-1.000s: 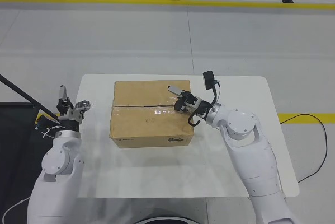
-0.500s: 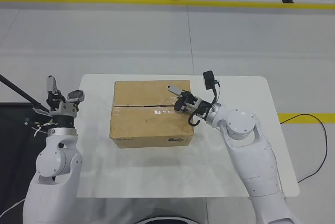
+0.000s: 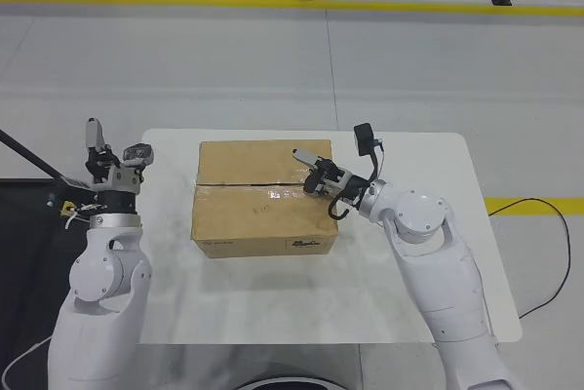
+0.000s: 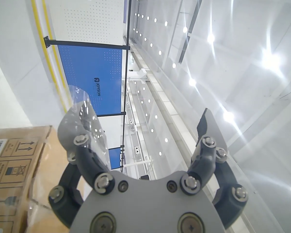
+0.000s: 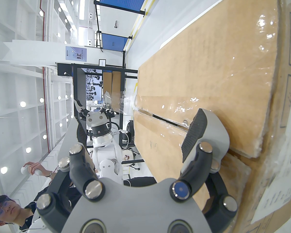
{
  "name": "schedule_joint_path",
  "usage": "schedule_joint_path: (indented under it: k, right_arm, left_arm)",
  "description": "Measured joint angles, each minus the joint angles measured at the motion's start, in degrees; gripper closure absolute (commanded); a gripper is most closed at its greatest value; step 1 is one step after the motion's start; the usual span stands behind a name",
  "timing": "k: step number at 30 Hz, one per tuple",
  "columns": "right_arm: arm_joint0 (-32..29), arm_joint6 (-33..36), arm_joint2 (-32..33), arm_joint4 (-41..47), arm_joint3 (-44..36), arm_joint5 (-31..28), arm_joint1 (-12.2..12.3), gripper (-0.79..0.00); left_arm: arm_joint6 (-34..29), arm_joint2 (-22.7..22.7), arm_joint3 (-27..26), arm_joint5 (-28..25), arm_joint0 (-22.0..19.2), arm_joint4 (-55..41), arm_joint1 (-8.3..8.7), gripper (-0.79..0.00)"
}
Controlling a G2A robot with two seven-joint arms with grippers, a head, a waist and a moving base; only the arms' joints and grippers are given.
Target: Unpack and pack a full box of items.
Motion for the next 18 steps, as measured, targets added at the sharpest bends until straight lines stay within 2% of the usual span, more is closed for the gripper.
schedule_joint_path:
  k: [18]
  right_arm:
    - [0.0, 0.0, 0.0, 0.0, 0.0, 0.0, 0.0, -0.785]
  left_arm:
    - [-0.3, 7.0, -4.9, 0.5, -1.8, 2.3, -1.25, -0.785]
